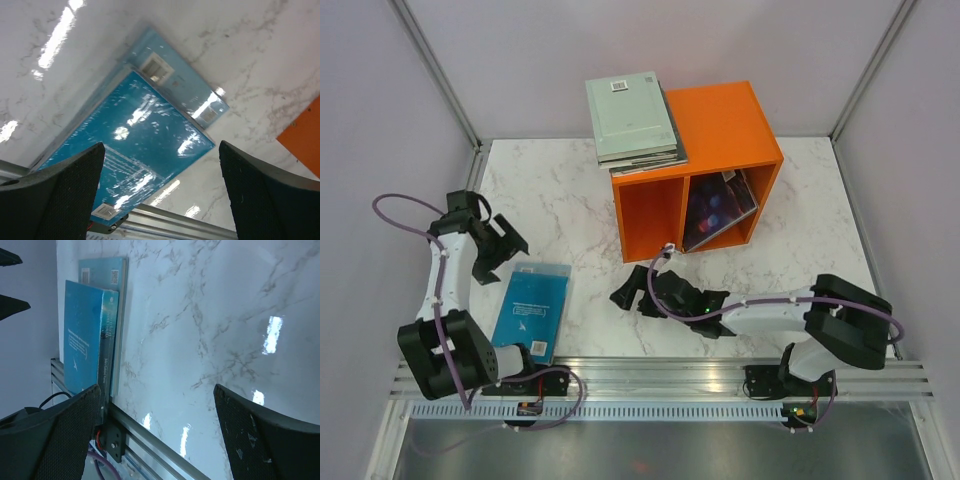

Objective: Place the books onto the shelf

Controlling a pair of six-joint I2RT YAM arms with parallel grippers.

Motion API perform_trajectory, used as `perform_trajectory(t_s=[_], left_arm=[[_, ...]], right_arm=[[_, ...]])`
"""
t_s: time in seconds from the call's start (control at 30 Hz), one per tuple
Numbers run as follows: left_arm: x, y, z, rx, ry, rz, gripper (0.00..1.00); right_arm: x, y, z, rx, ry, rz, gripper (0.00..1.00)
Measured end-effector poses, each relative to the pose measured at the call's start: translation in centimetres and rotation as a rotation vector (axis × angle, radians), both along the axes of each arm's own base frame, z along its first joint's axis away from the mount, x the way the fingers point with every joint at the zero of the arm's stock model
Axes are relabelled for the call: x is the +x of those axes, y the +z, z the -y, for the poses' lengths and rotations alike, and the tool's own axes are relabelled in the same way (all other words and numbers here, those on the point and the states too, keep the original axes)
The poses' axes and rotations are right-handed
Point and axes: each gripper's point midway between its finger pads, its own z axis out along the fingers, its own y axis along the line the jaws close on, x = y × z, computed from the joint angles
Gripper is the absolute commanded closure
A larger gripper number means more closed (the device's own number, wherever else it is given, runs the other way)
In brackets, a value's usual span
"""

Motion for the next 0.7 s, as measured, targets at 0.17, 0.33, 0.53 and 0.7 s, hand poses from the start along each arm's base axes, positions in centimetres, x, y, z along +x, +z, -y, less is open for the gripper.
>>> perform_trajectory(t_s=[0.17,0.33,0.53,0.7], left_arm=[[-0.9,-3.4,-4.9,0.019,0.174,-0.107,0.01],[-3.6,-8.4,-6.8,-0.068,0.319,-0.223,0.02],[-3.6,-10.9,-6.4,-0.15,0.403,-0.235,0.04],[-4.1,-11.1,-5.8,-0.152,0.482,-0.173,0.08]], right_arm=[[-0.4,-0.7,-3.4,0.035,0.068,-0.039,0.04],[-0.8,-0.2,-3.7,0.062,0.088,-0.049,0.03],[-1.5,-0.7,-2.0,0.057,0.091,-0.058,0.03],[-1.6,-1.2,-0.7,0.044,0.082,-0.076,0.03]])
